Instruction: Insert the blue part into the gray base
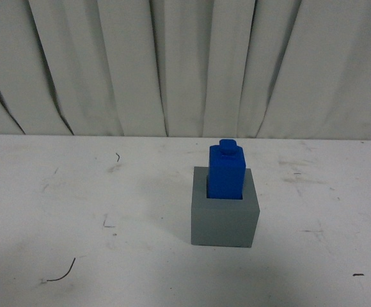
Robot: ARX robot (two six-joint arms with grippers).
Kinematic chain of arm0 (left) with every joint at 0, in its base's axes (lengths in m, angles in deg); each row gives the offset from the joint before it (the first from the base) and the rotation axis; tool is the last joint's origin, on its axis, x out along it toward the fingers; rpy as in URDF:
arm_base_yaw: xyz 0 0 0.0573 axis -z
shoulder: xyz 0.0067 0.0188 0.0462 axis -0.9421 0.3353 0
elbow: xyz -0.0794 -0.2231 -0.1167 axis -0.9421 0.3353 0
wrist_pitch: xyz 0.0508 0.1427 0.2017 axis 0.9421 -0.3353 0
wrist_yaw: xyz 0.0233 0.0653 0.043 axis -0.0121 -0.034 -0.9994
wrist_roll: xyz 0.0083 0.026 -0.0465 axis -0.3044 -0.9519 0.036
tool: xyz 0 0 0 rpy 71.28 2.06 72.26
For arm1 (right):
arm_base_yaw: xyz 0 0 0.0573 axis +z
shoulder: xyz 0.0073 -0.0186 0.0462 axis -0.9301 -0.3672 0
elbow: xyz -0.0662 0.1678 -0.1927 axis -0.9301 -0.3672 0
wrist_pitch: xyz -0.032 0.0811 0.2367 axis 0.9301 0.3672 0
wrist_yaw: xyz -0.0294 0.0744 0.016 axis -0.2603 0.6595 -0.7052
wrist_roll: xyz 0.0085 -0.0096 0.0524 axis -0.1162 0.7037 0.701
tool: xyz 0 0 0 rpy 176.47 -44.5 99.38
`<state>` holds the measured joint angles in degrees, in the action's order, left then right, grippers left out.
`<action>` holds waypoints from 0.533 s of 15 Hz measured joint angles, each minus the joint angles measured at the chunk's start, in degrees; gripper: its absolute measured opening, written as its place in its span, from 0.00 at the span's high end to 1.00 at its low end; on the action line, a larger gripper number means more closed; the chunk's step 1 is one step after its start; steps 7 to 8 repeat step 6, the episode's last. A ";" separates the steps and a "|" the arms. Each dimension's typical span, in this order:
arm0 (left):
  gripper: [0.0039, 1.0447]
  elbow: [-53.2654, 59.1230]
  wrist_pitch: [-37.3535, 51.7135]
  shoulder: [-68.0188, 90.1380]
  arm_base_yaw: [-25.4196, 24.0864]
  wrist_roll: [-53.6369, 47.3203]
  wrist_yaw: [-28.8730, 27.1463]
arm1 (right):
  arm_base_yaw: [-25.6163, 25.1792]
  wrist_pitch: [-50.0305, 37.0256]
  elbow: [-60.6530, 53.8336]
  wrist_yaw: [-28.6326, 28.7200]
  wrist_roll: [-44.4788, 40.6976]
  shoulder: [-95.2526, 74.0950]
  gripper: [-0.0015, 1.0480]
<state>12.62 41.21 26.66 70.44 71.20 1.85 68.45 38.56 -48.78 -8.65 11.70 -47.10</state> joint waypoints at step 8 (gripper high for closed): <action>0.06 0.00 0.00 0.00 0.00 0.00 0.00 | 0.00 0.00 0.00 0.00 0.00 0.00 0.06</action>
